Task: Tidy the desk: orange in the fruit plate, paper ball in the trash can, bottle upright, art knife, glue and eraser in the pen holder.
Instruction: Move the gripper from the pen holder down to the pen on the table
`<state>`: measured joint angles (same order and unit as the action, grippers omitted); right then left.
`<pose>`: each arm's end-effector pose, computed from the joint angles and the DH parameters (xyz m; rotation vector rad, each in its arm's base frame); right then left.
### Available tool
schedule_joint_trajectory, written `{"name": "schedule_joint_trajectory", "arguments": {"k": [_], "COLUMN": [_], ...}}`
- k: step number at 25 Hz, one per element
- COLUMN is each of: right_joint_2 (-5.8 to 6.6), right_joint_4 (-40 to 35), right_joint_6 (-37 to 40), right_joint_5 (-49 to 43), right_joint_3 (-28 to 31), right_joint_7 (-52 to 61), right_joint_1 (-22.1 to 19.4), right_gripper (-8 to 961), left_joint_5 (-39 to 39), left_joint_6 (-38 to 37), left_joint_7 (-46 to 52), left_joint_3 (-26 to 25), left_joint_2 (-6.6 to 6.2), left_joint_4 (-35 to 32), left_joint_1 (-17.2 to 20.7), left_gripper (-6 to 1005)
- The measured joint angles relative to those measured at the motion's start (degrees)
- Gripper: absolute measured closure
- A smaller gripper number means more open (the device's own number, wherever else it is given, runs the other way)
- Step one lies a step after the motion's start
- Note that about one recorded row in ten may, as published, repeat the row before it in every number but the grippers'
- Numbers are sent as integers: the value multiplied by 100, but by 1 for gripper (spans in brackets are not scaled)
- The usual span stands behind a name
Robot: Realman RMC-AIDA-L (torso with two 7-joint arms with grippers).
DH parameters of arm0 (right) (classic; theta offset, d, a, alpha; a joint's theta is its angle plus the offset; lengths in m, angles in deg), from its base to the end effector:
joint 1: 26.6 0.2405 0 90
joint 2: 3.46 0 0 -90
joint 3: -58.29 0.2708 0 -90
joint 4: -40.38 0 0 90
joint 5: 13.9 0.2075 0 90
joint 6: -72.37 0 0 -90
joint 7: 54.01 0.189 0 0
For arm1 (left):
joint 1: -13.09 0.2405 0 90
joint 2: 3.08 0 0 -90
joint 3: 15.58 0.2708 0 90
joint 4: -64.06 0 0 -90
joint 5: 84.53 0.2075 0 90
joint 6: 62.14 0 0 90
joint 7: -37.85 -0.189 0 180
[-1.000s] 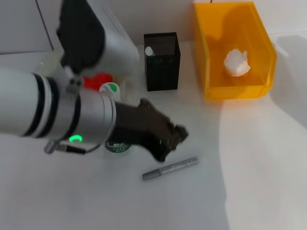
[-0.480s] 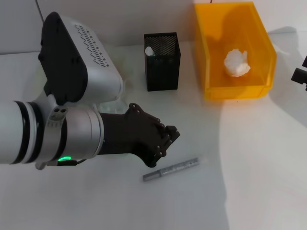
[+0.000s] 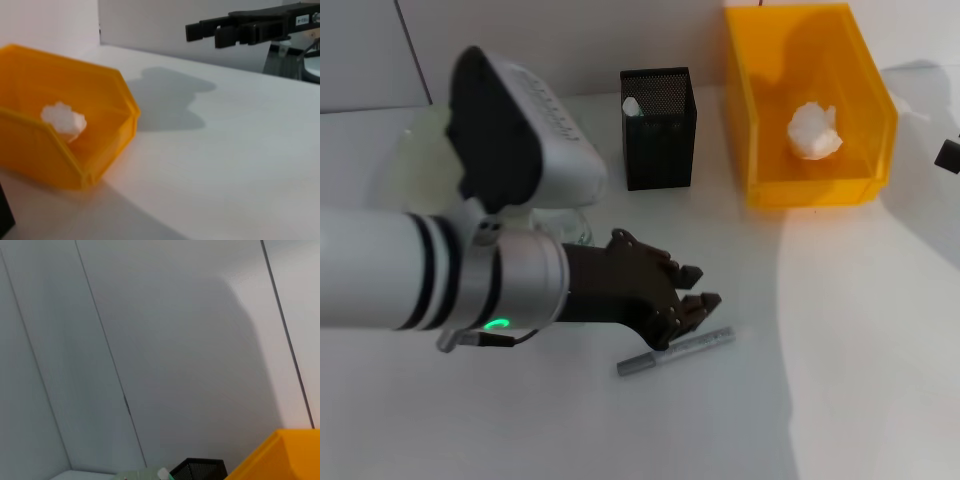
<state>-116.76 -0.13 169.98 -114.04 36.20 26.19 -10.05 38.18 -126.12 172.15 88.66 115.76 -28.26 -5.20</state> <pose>0.3273 0.3122 0.0859 -2.1857 0.7224 0.9714 -0.1168 0.3016 -0.1134 -2.8738 -0.4066 -0.1668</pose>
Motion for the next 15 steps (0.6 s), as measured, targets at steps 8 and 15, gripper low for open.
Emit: {"name": "schedule_joint_trajectory", "arguments": {"k": [8, 15], "right_joint_2": [0, -23], "right_joint_4": [138, 143], "right_joint_6": [-85, -75], "right_joint_5": [-80, -91], "right_joint_3": [-16, -8], "right_joint_7": [-62, -81], "right_joint_1": [-84, -116], "right_gripper": [216, 216], "left_joint_5": [17, 16], "left_joint_6": [-167, -162], "left_joint_7": [331, 275], "left_joint_3": [53, 53], "left_joint_2": [27, 1], "left_joint_4": [1806, 1273], "left_joint_1": [-1366, -1052], "left_gripper": [611, 384]}}
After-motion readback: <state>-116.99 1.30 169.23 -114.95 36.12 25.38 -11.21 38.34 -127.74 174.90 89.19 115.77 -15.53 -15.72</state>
